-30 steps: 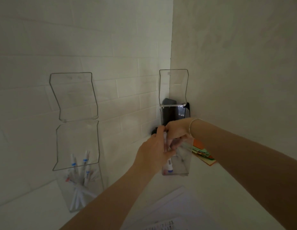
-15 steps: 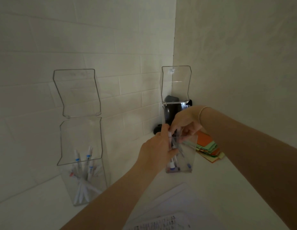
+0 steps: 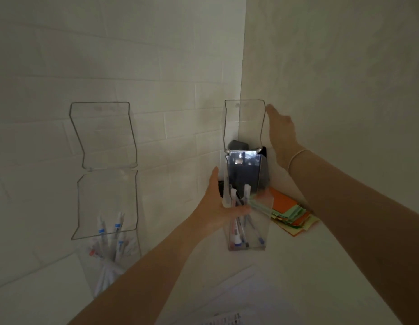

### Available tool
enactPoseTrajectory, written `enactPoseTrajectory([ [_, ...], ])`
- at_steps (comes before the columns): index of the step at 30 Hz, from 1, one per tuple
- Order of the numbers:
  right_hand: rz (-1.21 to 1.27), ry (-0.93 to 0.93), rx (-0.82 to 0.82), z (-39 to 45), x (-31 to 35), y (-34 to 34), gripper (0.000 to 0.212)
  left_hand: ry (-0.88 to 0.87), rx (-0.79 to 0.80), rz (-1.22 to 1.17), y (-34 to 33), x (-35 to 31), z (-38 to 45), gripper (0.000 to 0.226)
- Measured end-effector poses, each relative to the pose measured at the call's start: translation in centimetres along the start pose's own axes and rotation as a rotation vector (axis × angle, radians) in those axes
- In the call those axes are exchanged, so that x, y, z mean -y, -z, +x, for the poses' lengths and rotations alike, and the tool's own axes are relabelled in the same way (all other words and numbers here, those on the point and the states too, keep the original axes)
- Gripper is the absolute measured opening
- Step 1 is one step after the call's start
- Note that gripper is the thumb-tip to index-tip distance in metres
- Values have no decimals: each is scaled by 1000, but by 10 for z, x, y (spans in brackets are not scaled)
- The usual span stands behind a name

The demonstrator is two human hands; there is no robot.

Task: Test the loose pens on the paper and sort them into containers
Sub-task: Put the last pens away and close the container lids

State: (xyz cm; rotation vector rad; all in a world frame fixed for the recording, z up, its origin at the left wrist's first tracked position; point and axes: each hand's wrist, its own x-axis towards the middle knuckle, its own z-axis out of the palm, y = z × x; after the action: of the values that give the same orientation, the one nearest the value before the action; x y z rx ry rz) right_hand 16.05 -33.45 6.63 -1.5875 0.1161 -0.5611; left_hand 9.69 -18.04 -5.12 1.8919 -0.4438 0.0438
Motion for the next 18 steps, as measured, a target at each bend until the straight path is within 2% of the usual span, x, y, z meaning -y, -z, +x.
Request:
enactPoseTrajectory([
  [2, 185, -267, 202, 10, 3, 3, 75, 53, 83, -43, 0, 2, 2, 115],
  [3, 217, -335, 289, 13, 5, 6, 82, 60, 103, -52, -1, 4, 3, 112],
  [6, 243, -398, 433, 19, 12, 9, 85, 37, 114, -81, -1, 9, 7, 91],
  [8, 217, -377, 463, 21, 18, 9, 78, 32, 123, -83, 2, 12, 10, 73],
  [11, 213, -297, 559, 19, 18, 18, 66, 25, 147, -72, 8, 16, 11, 69],
  [15, 53, 10, 762, 1, 5, 38, 47, 39, 156, -76, 16, 19, 12, 74],
  [16, 2, 63, 793, -3, 1, 43, 49, 41, 158, -77, 17, 19, 13, 74],
  [18, -130, 122, 858, -12, -3, 52, 71, 56, 145, -85, 20, 20, 12, 74],
])
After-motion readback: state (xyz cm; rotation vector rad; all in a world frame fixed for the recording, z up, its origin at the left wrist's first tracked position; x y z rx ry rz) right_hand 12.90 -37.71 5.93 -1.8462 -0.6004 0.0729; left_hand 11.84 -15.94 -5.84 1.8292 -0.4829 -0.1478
